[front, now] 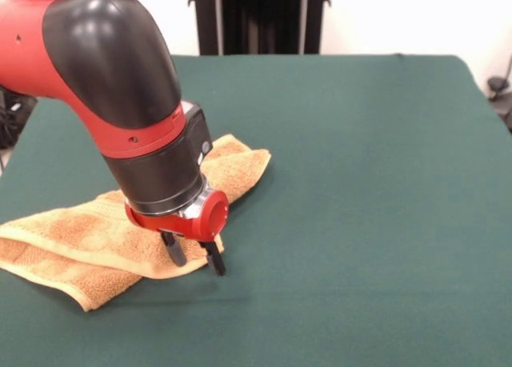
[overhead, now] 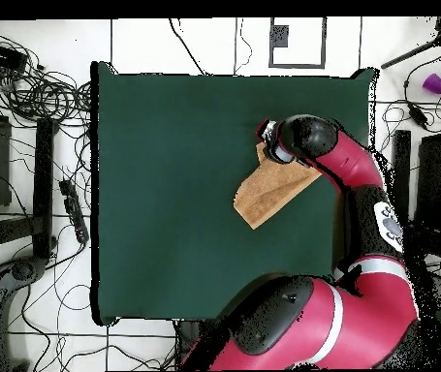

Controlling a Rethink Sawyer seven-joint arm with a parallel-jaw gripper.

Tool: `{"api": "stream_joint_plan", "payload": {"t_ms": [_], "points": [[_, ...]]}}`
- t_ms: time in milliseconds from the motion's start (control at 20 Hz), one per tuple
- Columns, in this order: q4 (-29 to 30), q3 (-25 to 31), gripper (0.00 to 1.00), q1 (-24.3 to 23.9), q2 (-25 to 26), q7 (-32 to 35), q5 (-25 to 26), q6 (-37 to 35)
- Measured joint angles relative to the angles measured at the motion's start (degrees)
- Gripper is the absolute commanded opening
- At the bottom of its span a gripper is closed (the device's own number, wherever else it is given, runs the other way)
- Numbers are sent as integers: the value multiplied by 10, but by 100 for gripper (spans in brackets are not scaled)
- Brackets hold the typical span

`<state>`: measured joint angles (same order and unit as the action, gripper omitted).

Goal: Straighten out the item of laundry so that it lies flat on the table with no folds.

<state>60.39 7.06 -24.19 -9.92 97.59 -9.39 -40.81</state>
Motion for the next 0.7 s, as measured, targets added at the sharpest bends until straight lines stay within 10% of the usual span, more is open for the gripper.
{"api": "stream_joint_plan", "payload": {"t_ms": [700], "points": [[4,0,100,4,-4,0,17,10]]}}
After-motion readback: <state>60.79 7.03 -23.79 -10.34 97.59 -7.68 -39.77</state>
